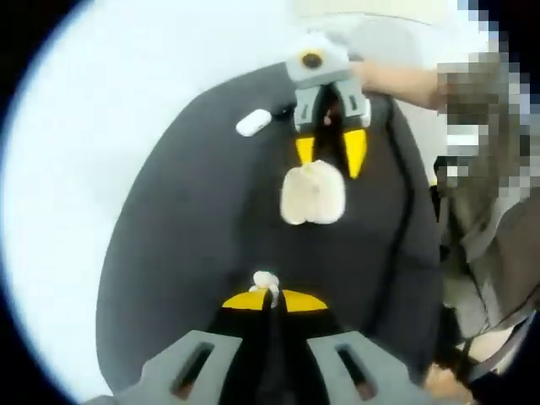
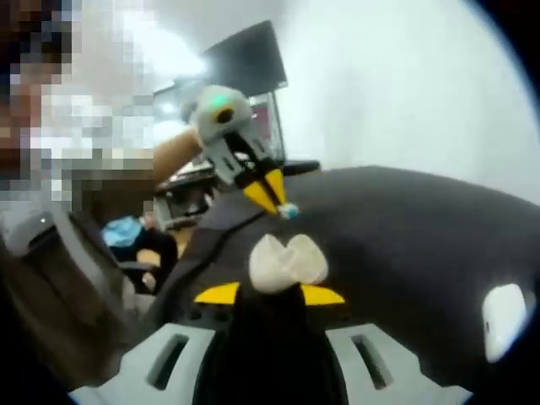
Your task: Pick up three earphones and place each one into its charging case using tactile feedback, ensure that each earphone is properly inserted and securely positioned inside the case.
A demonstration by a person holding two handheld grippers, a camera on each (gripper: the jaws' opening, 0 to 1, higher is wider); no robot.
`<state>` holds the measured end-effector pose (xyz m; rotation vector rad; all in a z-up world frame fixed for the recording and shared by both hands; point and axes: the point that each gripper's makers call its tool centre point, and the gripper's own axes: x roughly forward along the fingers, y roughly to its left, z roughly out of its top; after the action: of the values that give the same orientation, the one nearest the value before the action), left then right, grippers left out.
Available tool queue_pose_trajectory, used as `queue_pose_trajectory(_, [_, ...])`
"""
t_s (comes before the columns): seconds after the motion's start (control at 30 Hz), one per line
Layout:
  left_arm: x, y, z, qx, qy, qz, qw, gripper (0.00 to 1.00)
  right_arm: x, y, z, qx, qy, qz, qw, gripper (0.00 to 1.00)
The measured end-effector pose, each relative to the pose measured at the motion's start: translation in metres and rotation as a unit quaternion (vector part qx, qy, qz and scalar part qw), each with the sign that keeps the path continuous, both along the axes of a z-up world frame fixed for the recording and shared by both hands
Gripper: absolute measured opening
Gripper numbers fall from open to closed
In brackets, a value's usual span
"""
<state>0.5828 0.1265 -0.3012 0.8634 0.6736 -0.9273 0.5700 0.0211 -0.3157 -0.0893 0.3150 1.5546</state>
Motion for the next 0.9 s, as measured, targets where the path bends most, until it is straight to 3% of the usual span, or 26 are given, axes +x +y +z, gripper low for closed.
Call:
queue_pose_trajectory(0.3, [-0.024,-0.002,-0.013,-0.004,-0.001,0.027,0.9996,0.03,0.003,-0.001,0.000,-0.001,-0.005,-0.005,1.0000,0.27])
queue_pose_trajectory(0.47, [-0.018,-0.003,-0.009,-0.019,-0.022,0.054,0.9981,0.03,0.004,-0.001,-0.001,-0.003,-0.010,-0.006,0.9999,0.27])
queue_pose_trajectory(0.57, [-0.008,0.004,-0.012,0.010,-0.055,0.067,0.9962,0.03,0.005,-0.002,-0.001,-0.004,-0.012,-0.009,0.9999,0.27])
queue_pose_trajectory(0.6, [-0.009,0.003,-0.015,0.008,-0.051,0.065,0.9966,0.03,0.005,-0.002,-0.001,-0.004,-0.013,-0.009,0.9999,0.27])
queue_pose_trajectory(0.67, [-0.023,-0.004,-0.028,-0.010,-0.006,0.049,0.9987,0.04,0.006,-0.002,-0.001,-0.004,-0.016,-0.009,0.9998,0.27])
queue_pose_trajectory(0.73, [-0.019,-0.001,-0.022,-0.014,-0.024,0.053,0.9982,0.07,0.006,-0.002,-0.001,-0.005,-0.016,-0.010,0.9998,0.27])
queue_pose_trajectory(0.83, [-0.023,-0.008,-0.016,-0.072,0.012,0.069,0.9949,0.19,0.006,-0.001,-0.001,-0.005,-0.015,-0.010,0.9998,0.27])
queue_pose_trajectory(0.9, [-0.025,-0.006,-0.012,-0.077,0.013,0.064,0.9949,0.21,0.006,-0.001,-0.001,-0.005,-0.015,-0.010,0.9998,0.27])
